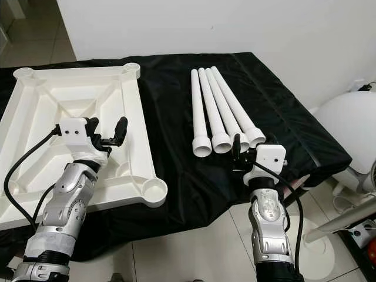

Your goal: Building children table

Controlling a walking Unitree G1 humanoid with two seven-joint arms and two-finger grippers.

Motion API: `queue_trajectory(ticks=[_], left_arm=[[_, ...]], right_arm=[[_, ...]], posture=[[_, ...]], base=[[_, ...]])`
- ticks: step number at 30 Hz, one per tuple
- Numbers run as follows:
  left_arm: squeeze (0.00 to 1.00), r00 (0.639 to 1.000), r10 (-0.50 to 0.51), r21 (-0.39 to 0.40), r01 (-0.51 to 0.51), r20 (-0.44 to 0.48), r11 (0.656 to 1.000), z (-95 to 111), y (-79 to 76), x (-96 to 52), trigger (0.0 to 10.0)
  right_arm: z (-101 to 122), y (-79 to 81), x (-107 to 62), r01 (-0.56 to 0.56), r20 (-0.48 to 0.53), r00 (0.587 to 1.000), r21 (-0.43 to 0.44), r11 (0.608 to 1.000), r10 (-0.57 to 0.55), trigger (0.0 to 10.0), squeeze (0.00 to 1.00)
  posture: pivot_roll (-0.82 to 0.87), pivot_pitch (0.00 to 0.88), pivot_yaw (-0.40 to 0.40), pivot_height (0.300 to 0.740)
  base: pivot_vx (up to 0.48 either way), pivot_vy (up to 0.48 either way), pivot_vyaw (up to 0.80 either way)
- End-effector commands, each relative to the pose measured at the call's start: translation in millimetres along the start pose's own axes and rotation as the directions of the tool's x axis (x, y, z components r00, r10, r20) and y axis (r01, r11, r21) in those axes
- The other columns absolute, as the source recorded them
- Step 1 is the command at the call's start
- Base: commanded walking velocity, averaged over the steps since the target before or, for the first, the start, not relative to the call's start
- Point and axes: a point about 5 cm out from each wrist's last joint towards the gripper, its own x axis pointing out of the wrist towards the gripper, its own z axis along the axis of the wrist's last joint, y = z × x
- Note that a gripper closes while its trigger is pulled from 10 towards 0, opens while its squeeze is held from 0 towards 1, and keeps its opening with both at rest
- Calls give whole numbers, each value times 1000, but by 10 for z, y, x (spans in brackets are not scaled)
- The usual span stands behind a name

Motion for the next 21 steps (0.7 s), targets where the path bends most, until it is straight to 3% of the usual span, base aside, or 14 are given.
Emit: queue_trajectory(ticks=[1, 5, 21], left_arm=[[0, 1000, -8, 11, 8, 3, 1000, -2, -8, -11, 10000], [0, 1000, -5, 20, 5, 4, 1000, 4, 3, -5, 10000], [0, 999, 32, 30, -32, -7, 999, -20, 45, -2, 10000]], right_arm=[[-10, -36, -8, 13, 2, 1000, -1, 1000, -13, 10000, 0], [-17, -26, -9, 13, 0, 1000, 0, 1000, -13, 10000, 0], [-41, -18, -24, 6, -8, 1000, 5, 1000, -6, 10000, 0]], posture=[[33, 70, -23, 740], [36, 70, -18, 740], [40, 66, -16, 740]], base=[[0, -315, 0], [0, -384, 0], [0, 0, 0]])
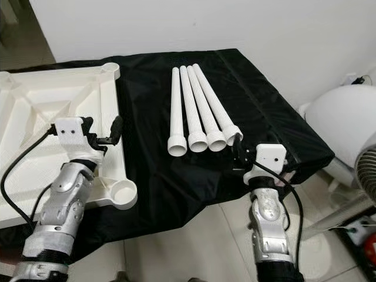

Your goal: Building children table

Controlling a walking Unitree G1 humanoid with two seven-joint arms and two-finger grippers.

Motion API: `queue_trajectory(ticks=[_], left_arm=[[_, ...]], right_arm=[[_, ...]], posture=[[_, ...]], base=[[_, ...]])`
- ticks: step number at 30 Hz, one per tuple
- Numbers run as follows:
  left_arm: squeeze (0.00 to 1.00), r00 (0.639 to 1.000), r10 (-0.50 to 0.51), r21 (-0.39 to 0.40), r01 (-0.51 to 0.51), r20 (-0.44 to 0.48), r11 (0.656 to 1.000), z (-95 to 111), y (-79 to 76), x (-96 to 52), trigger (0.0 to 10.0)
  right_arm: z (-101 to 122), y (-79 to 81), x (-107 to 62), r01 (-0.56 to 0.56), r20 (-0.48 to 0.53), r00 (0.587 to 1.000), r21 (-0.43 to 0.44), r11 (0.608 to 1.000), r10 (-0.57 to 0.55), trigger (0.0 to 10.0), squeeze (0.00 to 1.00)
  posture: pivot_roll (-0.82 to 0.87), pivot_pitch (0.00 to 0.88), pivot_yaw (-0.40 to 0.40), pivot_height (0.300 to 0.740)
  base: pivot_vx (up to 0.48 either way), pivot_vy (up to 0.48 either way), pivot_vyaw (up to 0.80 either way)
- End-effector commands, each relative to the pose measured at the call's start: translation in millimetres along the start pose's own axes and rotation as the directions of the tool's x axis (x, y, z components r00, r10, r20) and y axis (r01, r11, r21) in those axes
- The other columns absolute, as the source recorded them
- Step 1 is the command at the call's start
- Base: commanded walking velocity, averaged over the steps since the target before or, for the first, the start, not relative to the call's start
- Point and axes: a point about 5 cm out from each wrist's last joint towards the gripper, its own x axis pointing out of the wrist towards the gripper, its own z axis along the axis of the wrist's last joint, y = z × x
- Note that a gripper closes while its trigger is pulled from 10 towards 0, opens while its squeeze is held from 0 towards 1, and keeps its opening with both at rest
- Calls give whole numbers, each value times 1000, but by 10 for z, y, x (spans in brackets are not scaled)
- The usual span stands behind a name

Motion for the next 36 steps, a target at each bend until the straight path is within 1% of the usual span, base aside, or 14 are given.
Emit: queue_trajectory(ticks=[1, 7, 14, 30, 36], left_arm=[[0, 1000, 19, 17, -19, -6, 1000, -13, 53, -17, 10000], [0, 1000, 23, 15, -23, 3, 1000, -2, 69, -16, 10000], [0, 1000, 26, 11, -26, 2, 1000, 0, 80, -10, 10000], [0, 1000, 23, 3, -23, 9, 1000, 10, 66, -8, 10000], [0, 1000, 14, 18, -14, 16, 1000, 19, 47, -13, 10000]], right_arm=[[-9, 16, -12, -5, -1, 1000, 9, 1000, 5, 10000, 0], [-22, 62, -9, -30, -7, 1000, 14, 999, 31, 10000, 0], [-25, 75, -15, -39, -8, 999, 15, 999, 39, 10000, 0], [-40, 105, -8, -52, -7, 999, 15, 999, 52, 10000, 0], [-47, 118, -8, -57, -7, 998, 17, 998, 57, 10000, 0]], posture=[[40, 66, -16, 740], [43, 61, -17, 740], [43, 58, -17, 740], [52, 42, -18, 740], [56, 39, -19, 740]], base=[[0, 0, 0], [0, 0, 0], [0, 0, 0], [0, 417, 0], [0, 0, 0]])
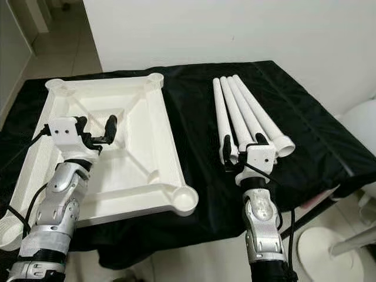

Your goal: Building children table

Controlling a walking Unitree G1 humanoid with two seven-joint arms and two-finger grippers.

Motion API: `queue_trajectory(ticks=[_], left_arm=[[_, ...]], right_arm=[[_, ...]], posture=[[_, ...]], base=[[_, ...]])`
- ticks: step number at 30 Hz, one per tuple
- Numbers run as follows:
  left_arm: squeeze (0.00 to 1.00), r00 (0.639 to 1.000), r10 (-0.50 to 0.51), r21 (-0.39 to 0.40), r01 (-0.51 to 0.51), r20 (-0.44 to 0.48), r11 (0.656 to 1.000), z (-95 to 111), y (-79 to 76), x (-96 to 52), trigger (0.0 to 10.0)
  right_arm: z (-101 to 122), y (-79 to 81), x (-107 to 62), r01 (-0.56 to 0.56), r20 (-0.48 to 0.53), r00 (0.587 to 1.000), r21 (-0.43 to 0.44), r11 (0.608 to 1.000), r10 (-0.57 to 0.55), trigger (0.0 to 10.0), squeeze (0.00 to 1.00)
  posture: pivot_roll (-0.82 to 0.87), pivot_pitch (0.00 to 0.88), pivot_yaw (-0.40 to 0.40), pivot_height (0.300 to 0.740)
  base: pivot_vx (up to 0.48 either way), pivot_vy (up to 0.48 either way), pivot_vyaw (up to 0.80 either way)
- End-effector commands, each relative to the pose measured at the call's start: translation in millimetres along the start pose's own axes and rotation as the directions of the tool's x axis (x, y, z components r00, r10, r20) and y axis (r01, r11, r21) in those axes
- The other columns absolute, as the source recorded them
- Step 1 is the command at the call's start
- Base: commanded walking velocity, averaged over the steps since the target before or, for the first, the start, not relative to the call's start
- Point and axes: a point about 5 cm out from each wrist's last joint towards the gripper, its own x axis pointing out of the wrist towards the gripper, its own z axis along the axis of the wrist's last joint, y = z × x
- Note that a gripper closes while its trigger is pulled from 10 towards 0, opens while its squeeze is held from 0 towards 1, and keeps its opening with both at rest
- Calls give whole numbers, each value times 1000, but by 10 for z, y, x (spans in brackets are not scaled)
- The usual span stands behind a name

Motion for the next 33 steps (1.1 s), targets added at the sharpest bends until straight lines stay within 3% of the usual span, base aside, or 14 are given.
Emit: queue_trajectory(ticks=[1, 19, 33], left_arm=[[0, 1000, -14, 18, 14, -5, 1000, -9, -9, -4, 10000], [0, 998, -68, 77, 67, 4, 995, -4, -95, -28, 10000], [0, 999, -43, 63, 43, 1, 997, -17, -71, -43, 10000]], right_arm=[[-9, -14, -11, 7, 0, 1000, 1, 1000, -7, 10000, 0], [-31, -13, -61, 9, -5, 1000, 0, 1000, -9, 10000, 0], [-30, -34, -65, 4, -9, 1000, -4, 1000, -4, 10000, 0]], posture=[[56, 39, -19, 740], [50, 43, -7, 740], [50, 58, -22, 740]], base=[[0, 0, 0], [0, 0, 0], [0, -303, 0]])
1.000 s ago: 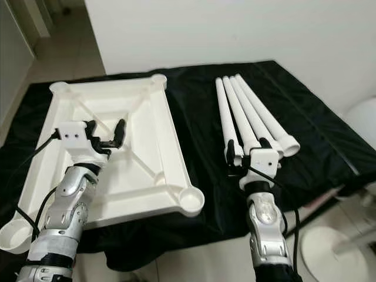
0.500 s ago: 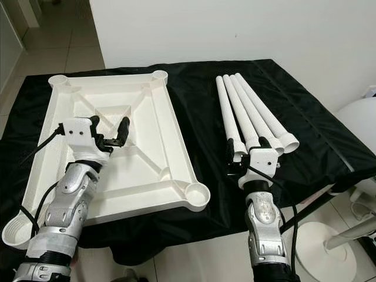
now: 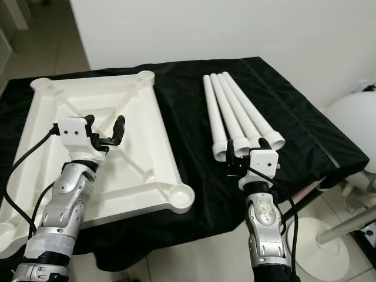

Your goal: Building children table

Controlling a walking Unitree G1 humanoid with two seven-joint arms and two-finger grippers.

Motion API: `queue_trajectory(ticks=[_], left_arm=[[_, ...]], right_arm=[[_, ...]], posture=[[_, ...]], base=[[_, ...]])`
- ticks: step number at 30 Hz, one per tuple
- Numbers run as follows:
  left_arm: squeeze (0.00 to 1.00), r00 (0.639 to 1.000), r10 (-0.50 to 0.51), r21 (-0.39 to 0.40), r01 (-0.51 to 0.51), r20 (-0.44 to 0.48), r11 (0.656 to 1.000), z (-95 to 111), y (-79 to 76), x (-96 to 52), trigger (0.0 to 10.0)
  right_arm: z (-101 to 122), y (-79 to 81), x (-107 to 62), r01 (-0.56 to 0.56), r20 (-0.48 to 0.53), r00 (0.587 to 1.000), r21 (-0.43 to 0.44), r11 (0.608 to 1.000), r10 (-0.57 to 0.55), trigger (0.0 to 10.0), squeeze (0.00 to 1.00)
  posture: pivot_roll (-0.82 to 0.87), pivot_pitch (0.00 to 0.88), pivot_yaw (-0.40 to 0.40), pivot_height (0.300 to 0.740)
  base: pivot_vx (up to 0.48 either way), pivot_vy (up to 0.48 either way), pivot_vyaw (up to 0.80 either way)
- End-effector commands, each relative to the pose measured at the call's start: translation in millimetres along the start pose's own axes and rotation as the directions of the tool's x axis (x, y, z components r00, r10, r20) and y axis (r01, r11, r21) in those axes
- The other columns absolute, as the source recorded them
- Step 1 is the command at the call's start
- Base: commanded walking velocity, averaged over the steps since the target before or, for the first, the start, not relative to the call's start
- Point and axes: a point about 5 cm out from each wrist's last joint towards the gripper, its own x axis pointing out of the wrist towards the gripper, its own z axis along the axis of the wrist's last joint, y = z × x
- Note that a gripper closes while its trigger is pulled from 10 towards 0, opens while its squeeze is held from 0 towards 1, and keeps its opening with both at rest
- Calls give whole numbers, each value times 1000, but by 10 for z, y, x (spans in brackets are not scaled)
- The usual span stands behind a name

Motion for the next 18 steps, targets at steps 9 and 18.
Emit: queue_trajectory(ticks=[9, 18], left_arm=[[0, 1000, 28, 13, -28, -2, 1000, -9, 53, -40, 10000], [0, 998, 56, -7, -56, 1, 998, -6, 83, -33, 10000]], right_arm=[[14, 21, 2, -11, 6, 1000, 7, 1000, 11, 10000, 0], [15, 21, 1, -11, 5, 1000, 6, 1000, 11, 10000, 0]], posture=[[50, 68, -25, 740], [50, 70, -26, 740]], base=[[0, -219, 0], [0, 0, 0]])
